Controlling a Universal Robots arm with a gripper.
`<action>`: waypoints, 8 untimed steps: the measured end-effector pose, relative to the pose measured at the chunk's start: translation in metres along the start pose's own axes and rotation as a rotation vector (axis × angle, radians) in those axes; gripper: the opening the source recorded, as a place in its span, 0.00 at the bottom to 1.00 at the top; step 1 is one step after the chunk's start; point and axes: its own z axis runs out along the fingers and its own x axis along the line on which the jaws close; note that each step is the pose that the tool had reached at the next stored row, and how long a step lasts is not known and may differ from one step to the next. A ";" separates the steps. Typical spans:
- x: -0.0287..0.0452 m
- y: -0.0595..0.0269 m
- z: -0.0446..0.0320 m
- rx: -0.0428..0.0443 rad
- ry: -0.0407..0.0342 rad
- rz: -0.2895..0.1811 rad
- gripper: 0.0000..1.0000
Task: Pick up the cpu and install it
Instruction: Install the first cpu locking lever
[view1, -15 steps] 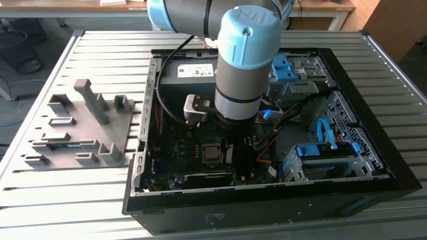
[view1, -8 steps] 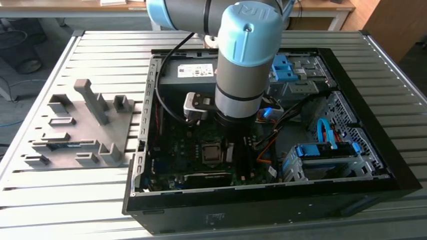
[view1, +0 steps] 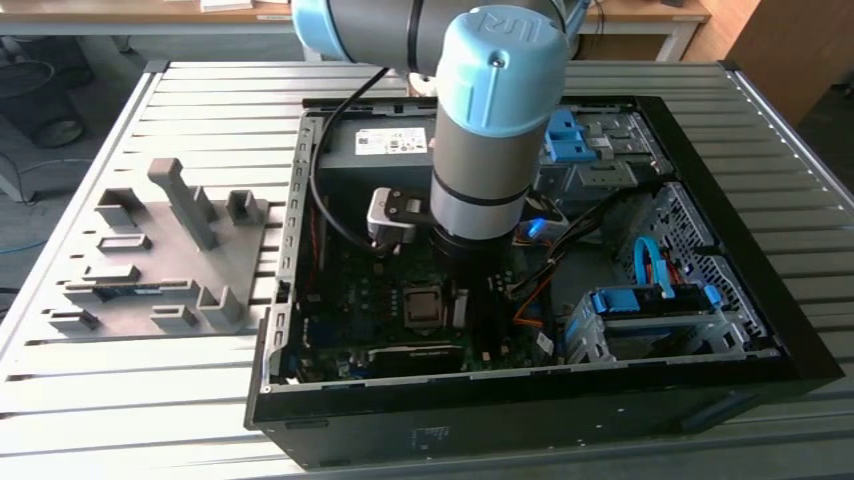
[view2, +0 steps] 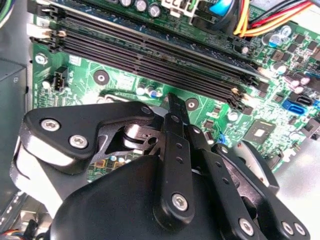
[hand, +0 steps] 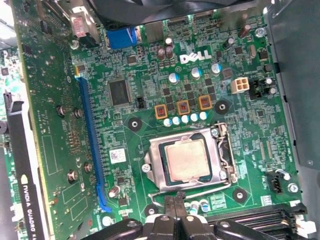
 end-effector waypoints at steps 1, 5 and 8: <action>0.0006 -0.0001 0.0003 0.0000 0.0000 0.000 0.10; 0.0033 -0.0009 0.0014 -0.0001 0.0001 0.000 0.10; 0.0040 -0.0015 0.0024 -0.0002 0.0001 0.000 0.10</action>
